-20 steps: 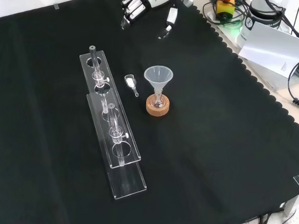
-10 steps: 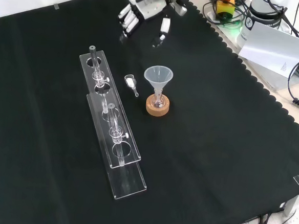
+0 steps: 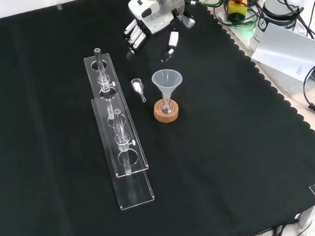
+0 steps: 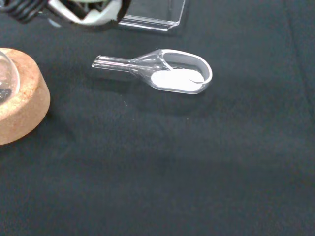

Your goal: Pick up the weighing funnel.

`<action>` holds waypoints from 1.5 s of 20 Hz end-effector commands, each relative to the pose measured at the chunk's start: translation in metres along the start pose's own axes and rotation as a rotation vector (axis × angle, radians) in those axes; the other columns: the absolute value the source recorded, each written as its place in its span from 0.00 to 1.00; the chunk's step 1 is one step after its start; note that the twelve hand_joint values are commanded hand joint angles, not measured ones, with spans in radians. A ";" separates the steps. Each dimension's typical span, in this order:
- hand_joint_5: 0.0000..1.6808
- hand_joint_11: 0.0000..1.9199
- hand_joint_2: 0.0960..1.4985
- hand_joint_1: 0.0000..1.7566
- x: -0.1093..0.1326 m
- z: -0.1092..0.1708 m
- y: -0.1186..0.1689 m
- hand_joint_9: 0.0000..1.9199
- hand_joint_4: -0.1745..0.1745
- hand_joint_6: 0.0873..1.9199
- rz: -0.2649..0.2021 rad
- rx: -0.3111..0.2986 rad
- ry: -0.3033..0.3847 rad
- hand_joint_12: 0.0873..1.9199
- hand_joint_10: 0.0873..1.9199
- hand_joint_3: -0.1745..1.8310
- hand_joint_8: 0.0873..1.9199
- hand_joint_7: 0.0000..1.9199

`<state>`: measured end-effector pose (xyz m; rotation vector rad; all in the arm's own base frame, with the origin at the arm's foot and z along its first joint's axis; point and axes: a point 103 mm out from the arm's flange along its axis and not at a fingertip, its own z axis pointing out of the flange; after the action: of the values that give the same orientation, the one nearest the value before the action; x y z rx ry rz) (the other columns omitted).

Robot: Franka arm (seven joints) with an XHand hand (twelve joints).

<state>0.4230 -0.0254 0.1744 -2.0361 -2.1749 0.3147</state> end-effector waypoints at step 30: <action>0.35 0.16 0.38 0.50 -0.014 0.074 0.060 0.33 0.31 0.01 0.001 0.070 0.001 0.68 0.29 0.39 0.37 0.23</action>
<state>0.4642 -0.0404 0.0905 -1.9982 -2.1289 0.3880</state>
